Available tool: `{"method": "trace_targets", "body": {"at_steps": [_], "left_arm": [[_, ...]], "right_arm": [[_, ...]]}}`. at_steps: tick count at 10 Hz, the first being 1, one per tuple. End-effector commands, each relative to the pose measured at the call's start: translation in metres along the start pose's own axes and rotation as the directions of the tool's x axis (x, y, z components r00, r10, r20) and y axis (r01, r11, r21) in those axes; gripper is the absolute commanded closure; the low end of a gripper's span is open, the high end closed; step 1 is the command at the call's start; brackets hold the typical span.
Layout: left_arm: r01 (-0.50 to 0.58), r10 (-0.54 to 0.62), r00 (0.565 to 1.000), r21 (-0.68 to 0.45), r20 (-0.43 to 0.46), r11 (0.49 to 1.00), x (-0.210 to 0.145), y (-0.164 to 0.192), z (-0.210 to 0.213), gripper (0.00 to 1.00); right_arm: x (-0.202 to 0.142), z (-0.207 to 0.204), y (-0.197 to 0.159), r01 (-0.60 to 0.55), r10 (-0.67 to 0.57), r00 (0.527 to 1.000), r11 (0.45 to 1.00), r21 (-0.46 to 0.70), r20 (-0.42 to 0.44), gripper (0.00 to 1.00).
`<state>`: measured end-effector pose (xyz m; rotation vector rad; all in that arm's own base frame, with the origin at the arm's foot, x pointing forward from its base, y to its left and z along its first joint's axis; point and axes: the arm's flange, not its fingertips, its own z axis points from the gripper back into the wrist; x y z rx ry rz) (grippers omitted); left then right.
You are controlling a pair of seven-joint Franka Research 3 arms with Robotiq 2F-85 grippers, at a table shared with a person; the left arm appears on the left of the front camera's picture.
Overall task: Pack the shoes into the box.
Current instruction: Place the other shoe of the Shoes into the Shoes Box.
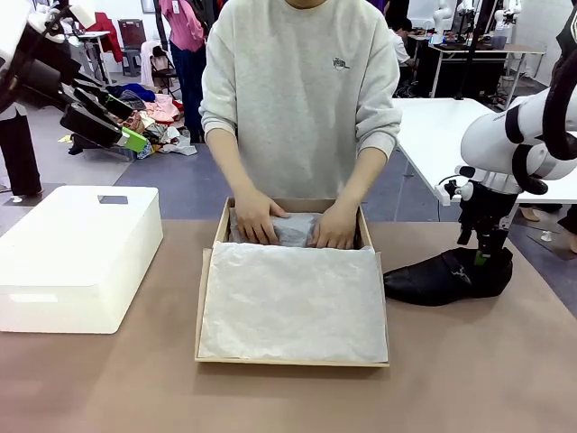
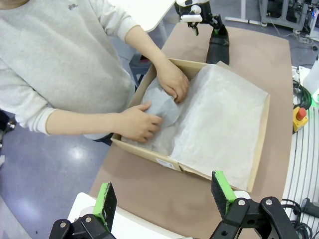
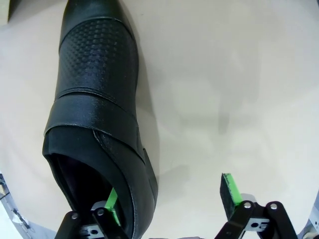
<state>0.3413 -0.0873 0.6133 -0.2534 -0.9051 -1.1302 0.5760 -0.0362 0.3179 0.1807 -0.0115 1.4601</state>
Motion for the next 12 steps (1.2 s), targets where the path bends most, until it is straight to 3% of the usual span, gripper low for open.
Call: {"method": "trace_targets", "body": {"at_steps": [1,5,6,8,12], "left_arm": [[0.013,-0.012,1.000,-0.012,0.008,1.000,-0.002,0.001,0.000,0.00],[0.013,-0.012,1.000,-0.012,0.008,1.000,-0.002,0.001,0.000,0.00],[0.013,-0.012,1.000,-0.012,0.008,1.000,-0.002,0.001,0.000,0.00],[0.013,-0.012,1.000,-0.012,0.008,1.000,-0.002,0.001,0.000,0.00],[0.013,-0.012,1.000,-0.012,0.008,1.000,-0.002,0.001,0.000,0.00]], "right_arm": [[-0.001,0.003,-0.007,-0.012,0.012,1.000,0.999,0.034,0.009,0.24],[-0.003,0.003,-0.005,0.000,0.000,1.000,0.999,0.050,0.012,0.94],[-0.003,0.003,-0.005,-0.001,0.000,1.000,0.998,0.059,0.018,1.00],[-0.007,0.005,-0.006,-0.029,0.027,0.999,0.996,0.083,0.033,1.00],[-0.015,0.024,-0.002,0.071,-0.074,0.995,0.997,0.043,0.073,1.00]]}}
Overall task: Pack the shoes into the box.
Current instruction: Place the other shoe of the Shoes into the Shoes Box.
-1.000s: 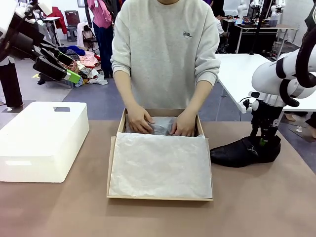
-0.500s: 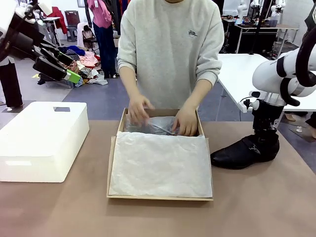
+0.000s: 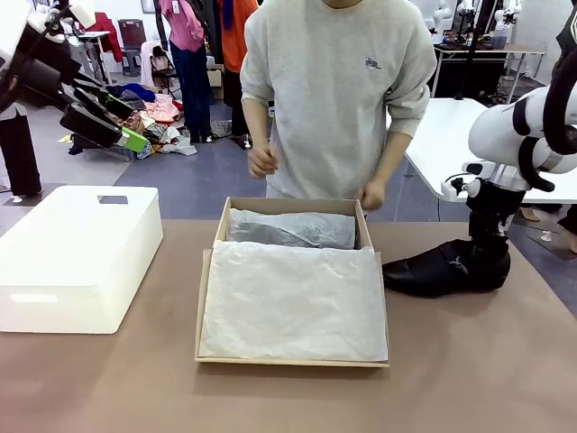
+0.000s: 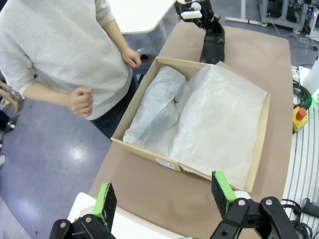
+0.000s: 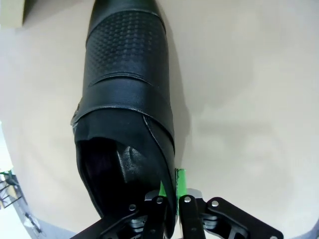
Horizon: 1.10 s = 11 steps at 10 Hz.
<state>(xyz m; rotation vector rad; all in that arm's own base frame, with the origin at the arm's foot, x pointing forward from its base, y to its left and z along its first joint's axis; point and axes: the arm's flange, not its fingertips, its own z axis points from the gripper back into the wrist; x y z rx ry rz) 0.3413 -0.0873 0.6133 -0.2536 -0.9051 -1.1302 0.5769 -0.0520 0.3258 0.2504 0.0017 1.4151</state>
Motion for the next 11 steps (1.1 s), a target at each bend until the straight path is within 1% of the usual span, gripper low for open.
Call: {"method": "trace_targets", "body": {"at_steps": [1,2,3,4,5,6,7,8,9,10,11], "left_arm": [[0.013,-0.012,1.000,-0.012,0.008,1.000,-0.002,0.001,0.000,0.00],[0.013,-0.012,1.000,-0.012,0.008,1.000,-0.002,0.001,0.000,0.00],[0.013,-0.012,1.000,-0.012,0.008,1.000,-0.002,0.001,0.000,0.00],[0.013,-0.012,1.000,-0.012,0.008,1.000,-0.002,0.001,0.000,0.00],[0.013,-0.012,1.000,-0.012,0.008,1.000,-0.002,0.001,0.000,0.00],[0.013,-0.012,1.000,-0.012,0.008,1.000,-0.002,0.001,0.000,0.00],[0.013,-0.012,1.000,-0.012,0.008,1.000,-0.002,0.001,0.000,0.00],[0.013,-0.012,1.000,-0.012,0.008,1.000,-0.002,0.001,0.000,0.00],[0.013,-0.012,1.000,-0.012,0.008,1.000,-0.002,0.001,0.000,0.00],[0.013,-0.012,1.000,-0.012,0.008,1.000,-0.002,0.001,0.000,0.00],[0.013,-0.012,1.000,-0.012,0.008,1.000,-0.002,0.001,0.000,0.00]], "right_arm": [[0.000,0.026,0.004,0.043,-0.043,0.997,0.999,-0.010,0.059,1.00],[0.002,0.040,0.009,0.077,-0.077,0.995,0.997,0.005,0.067,1.00],[0.005,0.054,0.014,0.109,-0.112,0.992,0.992,0.061,0.052,1.00],[0.008,0.067,0.020,0.136,-0.143,0.985,0.988,0.078,0.093,1.00],[0.015,0.080,0.028,0.207,-0.220,0.965,0.973,0.101,0.139,1.00],[0.025,0.090,0.034,0.277,-0.294,0.932,0.955,0.104,0.212,1.00],[0.035,0.098,0.038,0.405,-0.404,0.863,0.912,0.064,0.304,1.00],[0.045,0.102,0.047,0.448,-0.439,0.833,0.892,0.057,0.335,1.00],[0.053,0.103,0.052,0.504,-0.493,0.793,0.861,0.069,0.357,1.00],[0.061,0.104,0.058,0.556,-0.538,0.763,0.829,0.060,0.359,1.00],[0.068,0.103,0.062,0.599,-0.572,0.745,0.800,0.035,0.341,1.00]]}}
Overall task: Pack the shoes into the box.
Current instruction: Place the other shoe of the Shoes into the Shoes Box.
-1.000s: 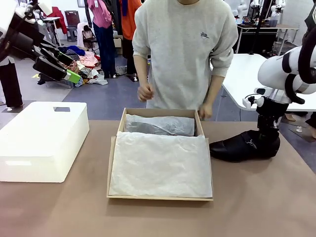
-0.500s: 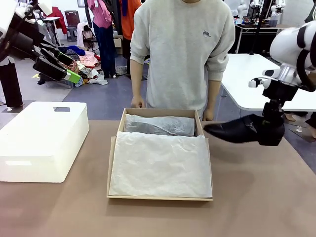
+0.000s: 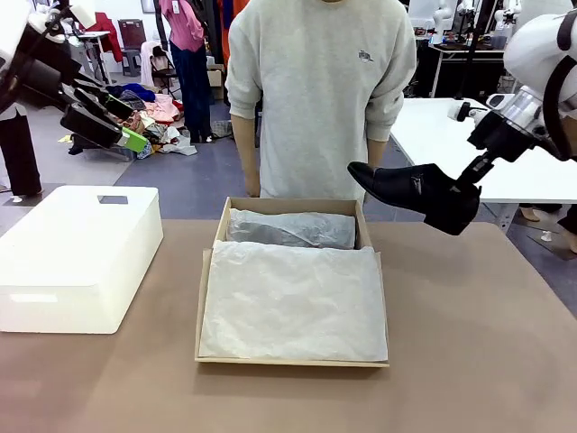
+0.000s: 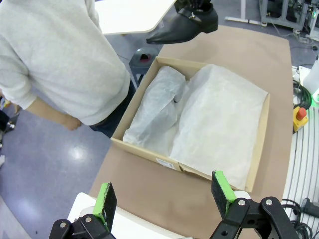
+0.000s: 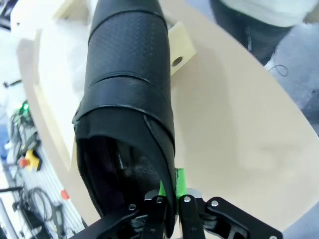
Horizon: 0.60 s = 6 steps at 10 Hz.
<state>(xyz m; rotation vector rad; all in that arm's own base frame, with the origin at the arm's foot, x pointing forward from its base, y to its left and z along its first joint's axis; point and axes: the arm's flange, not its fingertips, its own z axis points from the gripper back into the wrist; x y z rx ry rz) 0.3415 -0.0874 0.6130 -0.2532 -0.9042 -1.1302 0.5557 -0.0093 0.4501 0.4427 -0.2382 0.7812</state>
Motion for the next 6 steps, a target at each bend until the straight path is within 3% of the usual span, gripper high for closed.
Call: {"method": "trace_targets", "body": {"at_steps": [1,2,3,4,6], "left_arm": [[0.013,-0.013,1.000,-0.012,0.008,1.000,-0.002,0.001,0.000,0.00],[0.013,-0.013,1.000,-0.012,0.008,1.000,-0.002,0.001,0.000,0.00],[0.013,-0.013,1.000,-0.012,0.008,1.000,-0.002,0.001,0.000,0.00],[0.013,-0.013,1.000,-0.012,0.008,1.000,-0.002,0.001,0.000,0.00],[0.013,-0.013,1.000,-0.012,0.008,1.000,-0.002,0.001,0.000,0.00]], "right_arm": [[0.000,-0.009,0.022,0.060,-0.063,0.998,0.993,-0.099,-0.032,1.00],[-0.001,-0.007,0.026,0.017,-0.027,0.997,0.991,-0.129,-0.076,1.00],[-0.007,-0.002,0.027,-0.103,0.089,0.990,0.987,-0.122,-0.112,1.00],[0.001,-0.010,0.014,0.020,-0.022,0.999,0.997,-0.075,-0.029,1.00],[0.001,-0.010,0.014,0.020,-0.022,0.999,0.997,-0.075,-0.029,1.00]]}}
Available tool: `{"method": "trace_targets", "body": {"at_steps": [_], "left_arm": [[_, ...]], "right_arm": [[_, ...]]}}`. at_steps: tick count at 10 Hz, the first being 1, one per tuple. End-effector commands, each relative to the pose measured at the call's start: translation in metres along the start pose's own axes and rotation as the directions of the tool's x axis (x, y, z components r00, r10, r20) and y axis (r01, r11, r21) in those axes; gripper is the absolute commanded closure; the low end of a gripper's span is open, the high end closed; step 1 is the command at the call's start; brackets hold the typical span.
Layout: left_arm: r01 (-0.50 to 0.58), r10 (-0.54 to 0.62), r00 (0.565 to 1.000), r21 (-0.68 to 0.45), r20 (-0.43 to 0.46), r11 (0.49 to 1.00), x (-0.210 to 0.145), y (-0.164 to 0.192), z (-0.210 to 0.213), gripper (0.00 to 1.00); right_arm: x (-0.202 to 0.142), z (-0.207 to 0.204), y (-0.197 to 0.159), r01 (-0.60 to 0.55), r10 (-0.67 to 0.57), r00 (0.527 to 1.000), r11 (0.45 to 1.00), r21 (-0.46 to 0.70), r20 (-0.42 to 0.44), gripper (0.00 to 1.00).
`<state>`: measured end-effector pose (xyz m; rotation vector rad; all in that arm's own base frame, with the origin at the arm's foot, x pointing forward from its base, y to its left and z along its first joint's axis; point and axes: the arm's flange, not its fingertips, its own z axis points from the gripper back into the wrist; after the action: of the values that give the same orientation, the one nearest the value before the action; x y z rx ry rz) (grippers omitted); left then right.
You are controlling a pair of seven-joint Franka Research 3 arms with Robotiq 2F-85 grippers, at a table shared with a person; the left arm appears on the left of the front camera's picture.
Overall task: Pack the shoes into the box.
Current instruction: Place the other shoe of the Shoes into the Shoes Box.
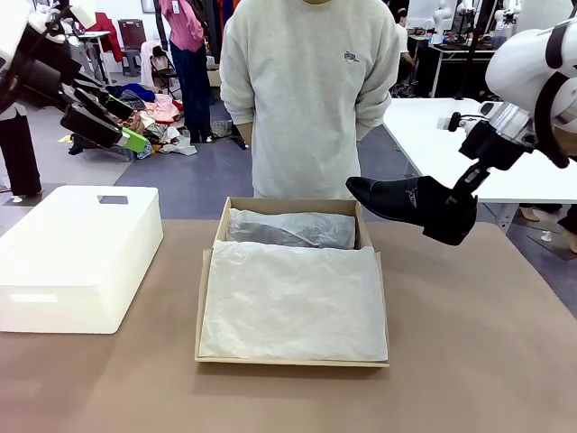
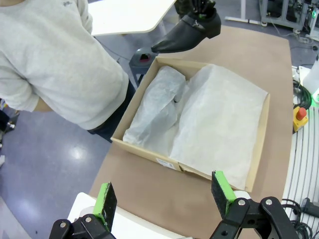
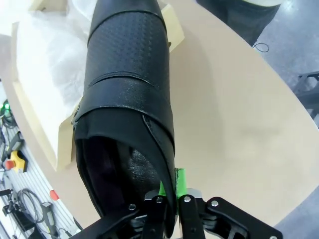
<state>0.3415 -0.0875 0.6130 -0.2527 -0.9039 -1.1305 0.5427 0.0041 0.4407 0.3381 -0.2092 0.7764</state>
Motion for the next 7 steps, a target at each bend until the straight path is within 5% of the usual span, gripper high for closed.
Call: {"method": "trace_targets", "body": {"at_steps": [1,7], "left_arm": [[0.012,-0.012,1.000,-0.012,0.009,1.000,-0.002,0.001,0.000,0.00],[0.012,-0.012,1.000,-0.012,0.009,1.000,-0.002,0.001,0.000,0.00]], "right_arm": [[0.005,0.004,-0.001,0.017,-0.017,0.999,1.000,0.011,0.034,1.00],[0.007,0.021,0.019,0.049,-0.048,0.999,0.998,-0.039,0.018,1.00]]}}
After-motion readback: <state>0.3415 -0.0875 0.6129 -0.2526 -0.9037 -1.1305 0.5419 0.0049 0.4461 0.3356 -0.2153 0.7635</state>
